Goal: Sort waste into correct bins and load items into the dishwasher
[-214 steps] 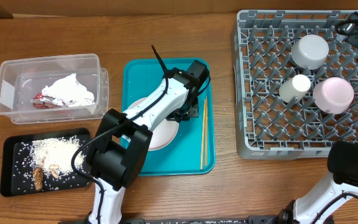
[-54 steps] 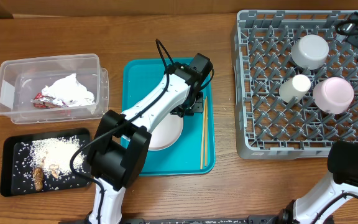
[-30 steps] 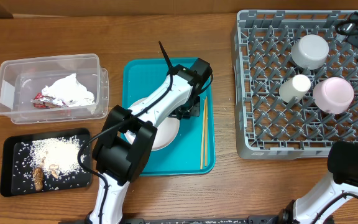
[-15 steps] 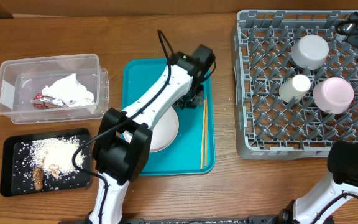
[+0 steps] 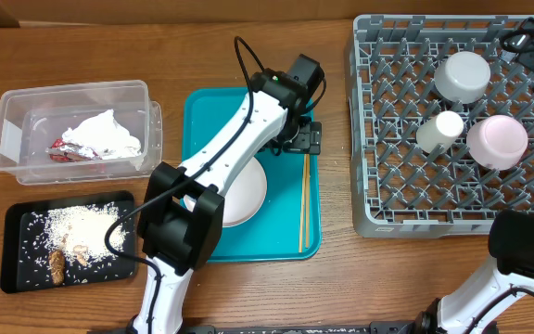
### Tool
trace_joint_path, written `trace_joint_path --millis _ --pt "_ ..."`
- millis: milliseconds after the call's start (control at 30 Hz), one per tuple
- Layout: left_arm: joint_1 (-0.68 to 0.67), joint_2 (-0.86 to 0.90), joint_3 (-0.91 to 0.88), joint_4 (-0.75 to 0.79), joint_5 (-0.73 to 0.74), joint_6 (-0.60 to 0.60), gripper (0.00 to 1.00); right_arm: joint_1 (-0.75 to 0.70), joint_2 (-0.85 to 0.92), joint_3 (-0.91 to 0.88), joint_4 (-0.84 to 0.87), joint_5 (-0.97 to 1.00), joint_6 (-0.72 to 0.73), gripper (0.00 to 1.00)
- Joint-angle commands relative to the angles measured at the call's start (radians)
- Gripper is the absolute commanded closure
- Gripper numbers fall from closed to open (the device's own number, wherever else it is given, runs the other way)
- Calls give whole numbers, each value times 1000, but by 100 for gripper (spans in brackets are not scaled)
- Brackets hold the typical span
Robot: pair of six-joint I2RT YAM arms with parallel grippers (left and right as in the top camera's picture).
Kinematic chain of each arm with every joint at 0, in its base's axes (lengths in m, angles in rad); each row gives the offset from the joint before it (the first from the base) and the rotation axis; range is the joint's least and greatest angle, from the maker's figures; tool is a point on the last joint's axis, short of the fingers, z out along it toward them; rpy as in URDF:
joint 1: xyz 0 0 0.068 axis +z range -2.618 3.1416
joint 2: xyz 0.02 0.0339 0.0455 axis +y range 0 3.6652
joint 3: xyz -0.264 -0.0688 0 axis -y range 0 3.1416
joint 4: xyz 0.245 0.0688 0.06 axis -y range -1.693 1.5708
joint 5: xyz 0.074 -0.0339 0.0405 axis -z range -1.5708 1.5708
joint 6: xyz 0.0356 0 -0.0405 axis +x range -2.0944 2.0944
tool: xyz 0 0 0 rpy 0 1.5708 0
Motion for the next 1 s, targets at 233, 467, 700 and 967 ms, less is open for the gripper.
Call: trace_joint_path --millis 233,467,700,967 --pt "238 1 392 -172 -118 11 0 -1 0 2 5 -1 4 0" --pt "418 1 425 -222 -30 -4 0 -1 0 2 5 -1 4 0" --pt "525 1 425 -216 -78 -3 0 -1 0 2 5 -1 4 0" --pt "601 1 425 -185 -151 -12 0 -1 0 2 5 -1 4 0"
